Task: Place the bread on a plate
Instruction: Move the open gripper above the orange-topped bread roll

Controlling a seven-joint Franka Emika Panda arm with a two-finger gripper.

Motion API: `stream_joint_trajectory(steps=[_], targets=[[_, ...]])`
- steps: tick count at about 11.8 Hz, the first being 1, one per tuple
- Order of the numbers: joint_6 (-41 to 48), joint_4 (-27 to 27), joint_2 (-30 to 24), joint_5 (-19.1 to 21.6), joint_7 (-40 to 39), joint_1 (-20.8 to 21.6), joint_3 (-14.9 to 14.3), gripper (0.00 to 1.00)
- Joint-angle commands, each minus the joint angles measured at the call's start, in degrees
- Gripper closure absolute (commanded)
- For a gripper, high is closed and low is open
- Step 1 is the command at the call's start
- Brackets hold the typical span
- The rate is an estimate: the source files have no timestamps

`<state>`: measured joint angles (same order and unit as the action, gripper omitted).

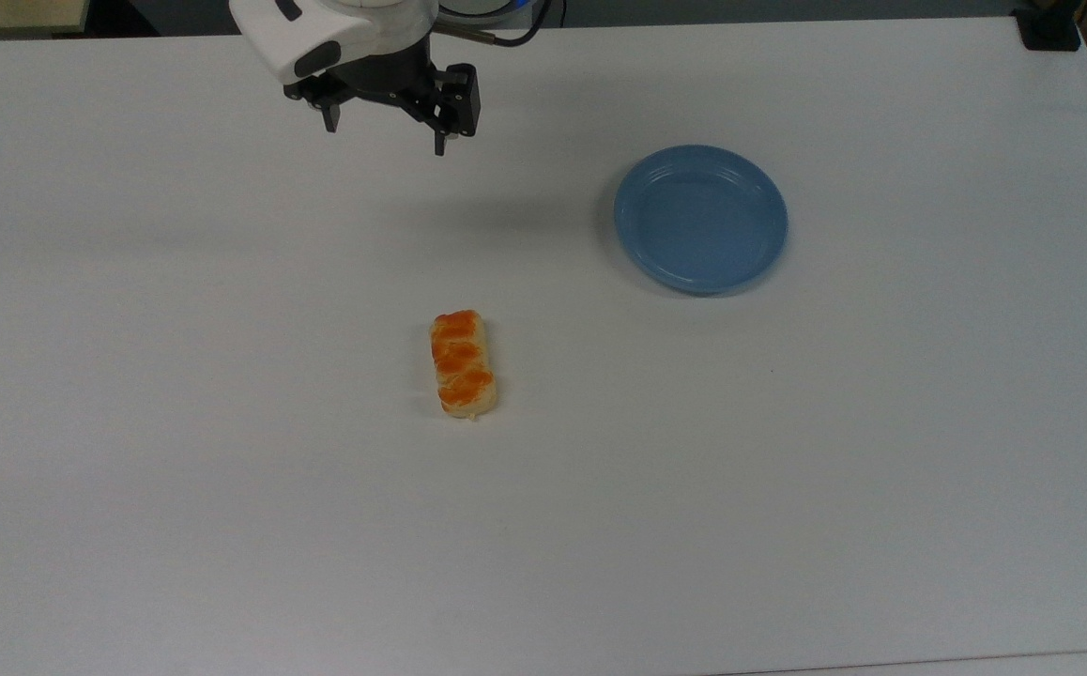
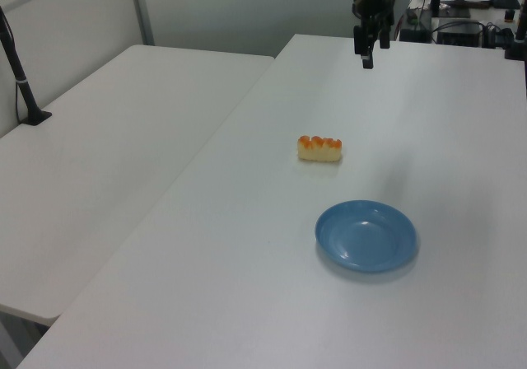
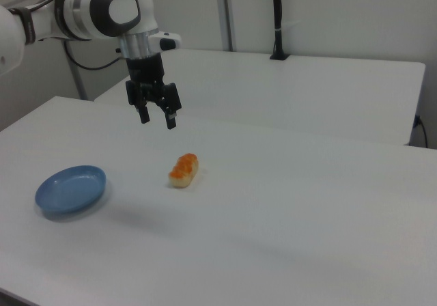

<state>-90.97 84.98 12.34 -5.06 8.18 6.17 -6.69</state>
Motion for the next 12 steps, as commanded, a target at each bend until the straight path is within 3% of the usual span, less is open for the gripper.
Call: stream_joint_trajectory(steps=[1,12], targets=[[-1.83,1.25,-2.67,3.54,-2.37,-3.86,0.01,0.00],[-2.10,1.51,-2.32,3.57,-3.26,-3.45,0.27,0.00]])
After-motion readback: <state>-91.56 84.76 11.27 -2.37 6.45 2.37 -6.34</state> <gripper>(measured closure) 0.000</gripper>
